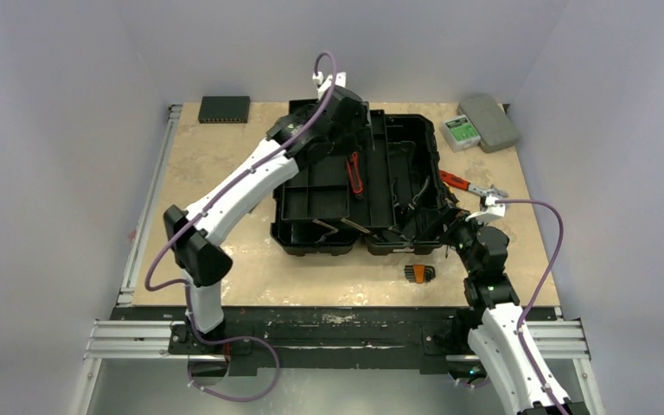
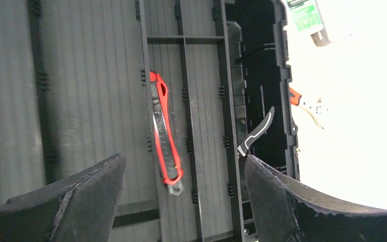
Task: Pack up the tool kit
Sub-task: Place the knife in the toolbox, then adjust the wrench at the center of the board.
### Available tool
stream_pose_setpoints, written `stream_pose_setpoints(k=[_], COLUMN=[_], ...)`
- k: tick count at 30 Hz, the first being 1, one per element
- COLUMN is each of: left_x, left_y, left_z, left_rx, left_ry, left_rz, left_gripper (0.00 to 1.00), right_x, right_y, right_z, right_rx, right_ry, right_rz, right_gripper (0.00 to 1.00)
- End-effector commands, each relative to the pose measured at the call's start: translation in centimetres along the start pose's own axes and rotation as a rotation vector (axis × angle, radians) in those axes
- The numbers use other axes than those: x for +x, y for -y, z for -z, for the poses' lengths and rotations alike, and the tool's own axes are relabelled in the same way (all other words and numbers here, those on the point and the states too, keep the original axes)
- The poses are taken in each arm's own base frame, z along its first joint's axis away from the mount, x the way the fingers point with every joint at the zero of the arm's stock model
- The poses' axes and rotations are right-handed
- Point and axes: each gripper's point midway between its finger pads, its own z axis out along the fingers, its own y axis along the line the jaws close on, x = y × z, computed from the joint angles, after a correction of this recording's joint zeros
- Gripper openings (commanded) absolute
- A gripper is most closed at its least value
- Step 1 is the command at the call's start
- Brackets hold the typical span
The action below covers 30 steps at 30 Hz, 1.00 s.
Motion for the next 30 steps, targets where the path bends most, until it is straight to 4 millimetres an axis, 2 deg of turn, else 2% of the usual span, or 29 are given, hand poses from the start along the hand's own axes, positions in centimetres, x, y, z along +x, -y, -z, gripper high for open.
stream_pose_setpoints(k=[1, 2, 4, 7, 14, 17, 19, 21, 27, 30], left_x=[-4.7, -5.1, -5.1, -4.8, -2.6, -2.4, -2.3, -2.5, -2.7, -2.5], left_y=[-0.1, -0.4, -1.4, -4.4, -12.6, -16.3, -19.5, -21.9, -26.8, -29.0], left_z=[6.8, 8.2, 9.5, 10.8, 10.8, 10.7, 11.3, 11.8, 11.7, 10.9], left_rx=[0.108, 0.122, 0.123, 0.059, -0.064, -0.134, -0.258, -0.328, -0.390, -0.442], left_ry=[0.132, 0.151, 0.171, 0.200, 0.151, 0.161, 0.184, 0.197, 0.174, 0.168], left_rz=[-0.138, -0.145, -0.170, -0.169, -0.064, 0.015, 0.091, 0.132, 0.240, 0.272], left_gripper=[0.86, 0.86, 0.86, 0.87, 0.89, 0.90, 0.99, 1.00, 1.00, 1.00], right_x=[-0.7, -0.7, -0.7, -0.6, -0.5, -0.5, -0.5, -0.4, -0.1, 0.0], right_y=[0.4, 0.5, 0.7, 0.8, 0.9, 0.9, 0.9, 1.0, 1.2, 1.4], right_z=[0.1, 0.1, 0.0, 0.0, -0.1, -0.1, -0.2, -0.3, -0.4, -0.5], right_rx=[0.036, 0.044, 0.057, 0.066, 0.069, 0.065, 0.068, 0.071, 0.080, 0.087], right_ry=[0.018, 0.014, 0.011, 0.005, 0.003, 0.002, 0.004, -0.001, -0.007, -0.009], right_rz=[-0.011, -0.013, -0.016, -0.020, -0.020, -0.020, -0.019, -0.020, -0.020, -0.021], right_gripper=[0.99, 0.99, 0.99, 0.99, 0.99, 0.99, 0.99, 0.99, 0.99, 0.99])
